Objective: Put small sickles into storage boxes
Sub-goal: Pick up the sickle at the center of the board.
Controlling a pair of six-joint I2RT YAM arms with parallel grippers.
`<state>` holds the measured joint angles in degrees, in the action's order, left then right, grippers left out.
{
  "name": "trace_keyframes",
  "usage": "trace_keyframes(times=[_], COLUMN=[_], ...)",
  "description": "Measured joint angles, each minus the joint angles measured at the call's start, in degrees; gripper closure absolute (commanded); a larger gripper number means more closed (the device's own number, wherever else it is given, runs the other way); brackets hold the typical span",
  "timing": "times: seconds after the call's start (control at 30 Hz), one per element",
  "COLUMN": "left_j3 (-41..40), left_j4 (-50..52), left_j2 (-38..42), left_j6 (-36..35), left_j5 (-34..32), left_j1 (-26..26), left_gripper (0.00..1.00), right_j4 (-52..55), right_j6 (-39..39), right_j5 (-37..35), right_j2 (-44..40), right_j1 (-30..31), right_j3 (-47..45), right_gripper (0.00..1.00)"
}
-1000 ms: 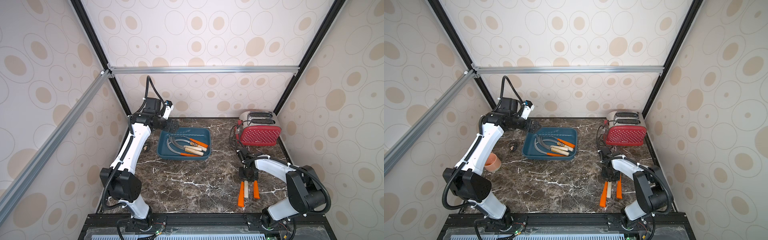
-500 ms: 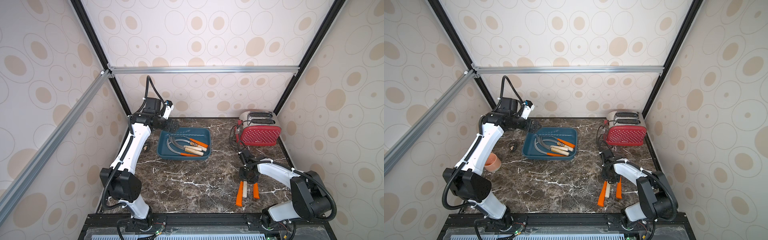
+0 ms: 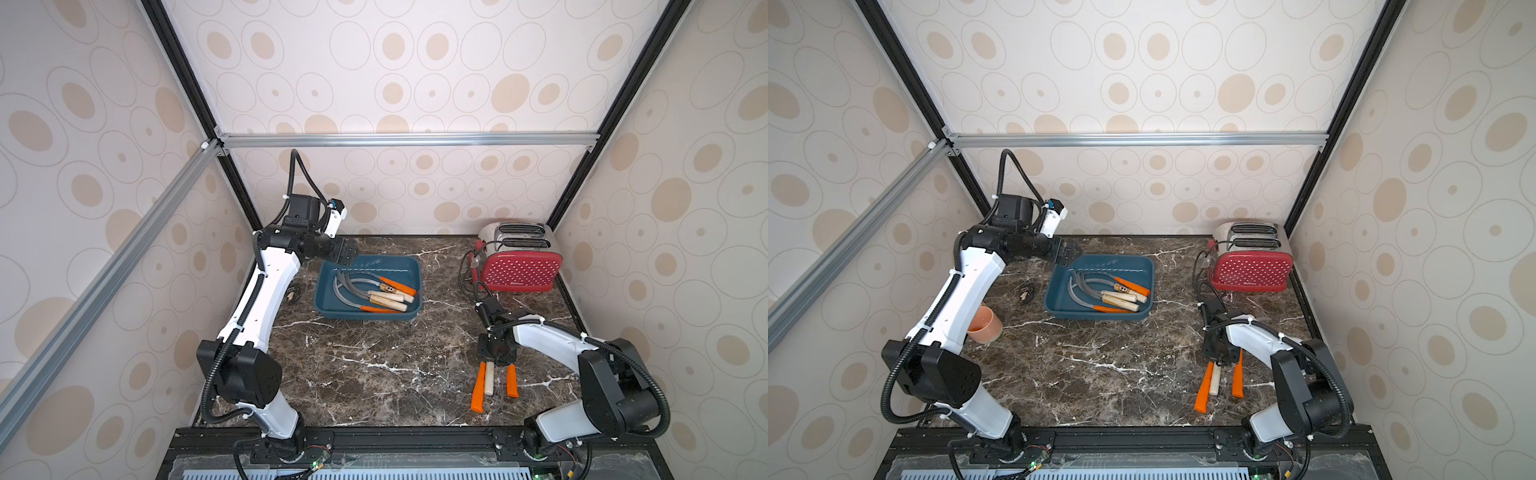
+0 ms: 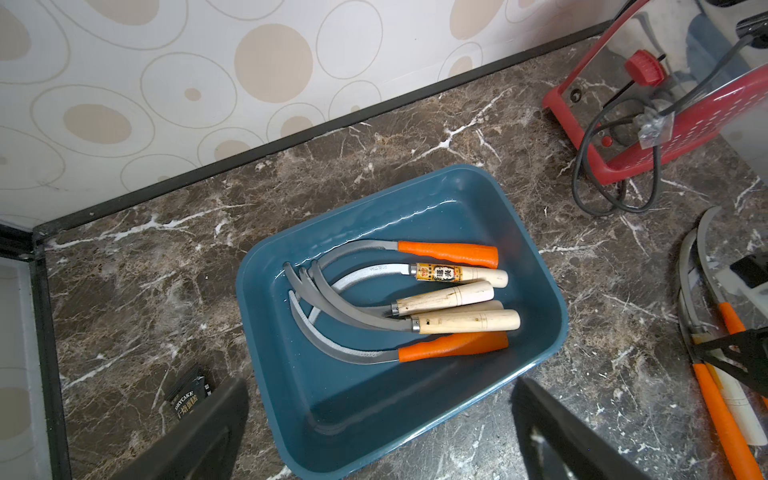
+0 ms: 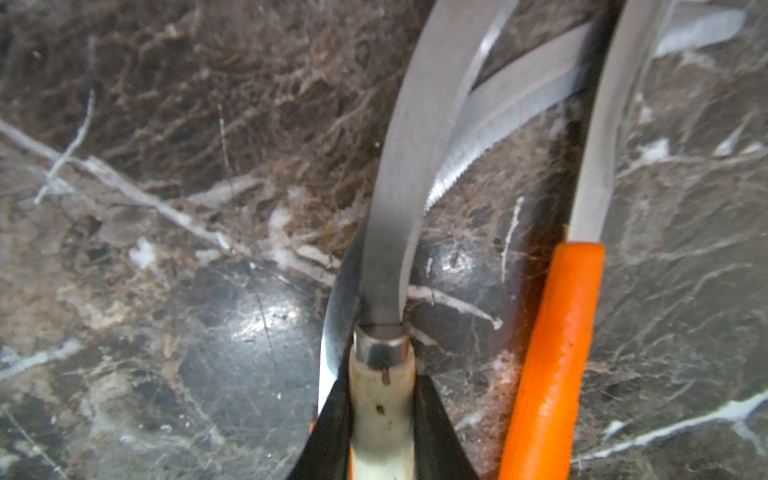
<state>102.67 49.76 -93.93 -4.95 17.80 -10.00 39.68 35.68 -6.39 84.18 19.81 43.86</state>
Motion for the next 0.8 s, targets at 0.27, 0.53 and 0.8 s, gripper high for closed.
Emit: trace_keyframes(times=[0.27, 0.53, 0.8], left_j3=[0.00, 0.00, 0.00], left_j4=[0.00, 0.00, 0.00], left_j2=[0.57, 0.79, 1.60], left_j6=[0.24, 0.26, 0.26], left_j5=[0.04, 0.11, 0.11], left_j1=[0.00, 0.00, -0.02], left_gripper=[0.01, 0.01, 0.01], right_j4=[-0.09, 0.13, 1.31], right_j6=[-2.03, -3.19, -4.28], right_j5=[0.04, 0.90, 2.97], right_j2=[-0.85, -2.19, -3.52], right_j1=[0.00, 0.00, 0.00], right_j3=[0.20, 1.49, 2.45], right_gripper=[0.95, 0.95, 0.98])
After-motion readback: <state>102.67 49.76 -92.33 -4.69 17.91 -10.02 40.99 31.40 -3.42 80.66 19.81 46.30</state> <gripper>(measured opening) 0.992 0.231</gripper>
